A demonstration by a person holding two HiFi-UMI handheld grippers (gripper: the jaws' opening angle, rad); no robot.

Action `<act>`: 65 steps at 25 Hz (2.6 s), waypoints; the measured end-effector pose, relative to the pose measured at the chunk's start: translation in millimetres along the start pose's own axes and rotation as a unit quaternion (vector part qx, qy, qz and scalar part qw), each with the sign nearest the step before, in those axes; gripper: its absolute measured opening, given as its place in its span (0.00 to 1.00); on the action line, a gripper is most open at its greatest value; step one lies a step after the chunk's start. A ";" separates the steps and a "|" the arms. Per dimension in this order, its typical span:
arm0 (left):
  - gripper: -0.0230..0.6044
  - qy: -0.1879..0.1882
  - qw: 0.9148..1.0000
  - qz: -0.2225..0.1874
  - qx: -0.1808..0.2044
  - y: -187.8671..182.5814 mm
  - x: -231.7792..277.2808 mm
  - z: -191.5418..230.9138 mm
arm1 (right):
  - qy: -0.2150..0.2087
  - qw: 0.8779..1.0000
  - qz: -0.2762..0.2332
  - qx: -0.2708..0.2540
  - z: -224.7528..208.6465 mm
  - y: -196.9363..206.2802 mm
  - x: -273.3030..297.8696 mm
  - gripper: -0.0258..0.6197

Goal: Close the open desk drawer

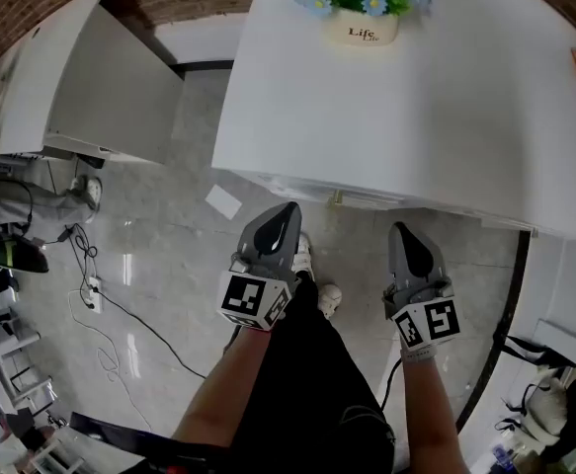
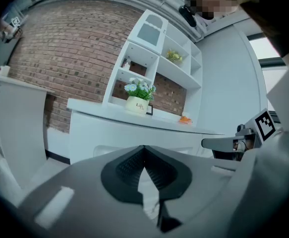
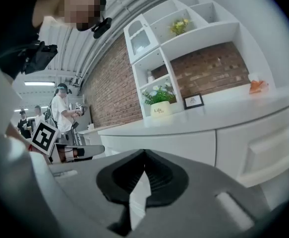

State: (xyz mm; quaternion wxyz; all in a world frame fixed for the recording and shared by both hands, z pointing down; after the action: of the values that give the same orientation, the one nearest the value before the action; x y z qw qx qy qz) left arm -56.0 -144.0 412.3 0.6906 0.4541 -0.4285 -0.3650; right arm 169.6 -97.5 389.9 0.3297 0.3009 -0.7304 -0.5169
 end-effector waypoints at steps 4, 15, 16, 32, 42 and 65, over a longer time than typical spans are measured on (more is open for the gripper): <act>0.04 0.013 1.000 -0.009 0.021 -27.2 -16.7 -5.7 | -0.010 1.000 -0.005 -0.019 11.8 -30.1 -14.6 0.04; 0.04 0.029 0.998 -0.053 0.020 -107.7 -68.7 -21.9 | -0.013 0.997 -0.046 -0.057 57.0 -107.4 -49.6 0.04; 0.04 0.030 0.998 -0.057 0.021 -113.3 -73.0 -22.4 | -0.011 0.997 -0.049 -0.058 58.6 -112.7 -53.7 0.04; 0.04 0.014 0.995 -0.096 0.014 -182.0 -133.4 -19.7 | 0.016 0.995 -0.074 -0.062 87.6 -172.5 -109.7 0.04; 0.04 -0.014 0.993 -0.114 0.012 -217.0 -160.1 1.8 | 0.014 0.995 -0.074 -0.066 97.3 -196.4 -137.2 0.04; 0.04 -0.005 0.995 -0.103 0.010 -217.0 -157.9 -7.9 | 0.017 0.995 -0.070 -0.069 99.3 -196.1 -130.7 0.04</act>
State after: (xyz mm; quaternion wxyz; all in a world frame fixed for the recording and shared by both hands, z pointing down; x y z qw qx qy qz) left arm -131.5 -70.1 165.5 0.6428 0.5010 -0.3863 -0.4319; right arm 188.8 4.1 156.0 0.3253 0.3368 -0.6645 -0.5824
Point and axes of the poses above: the fingertips, and each gripper's own axes: x forward along the fingers, z to its left, y out of its underside, the point moved 7 cm from there along -x, backward along the fingers, and after that the axes turned 14 degrees about -y, right-handed, at the moved point
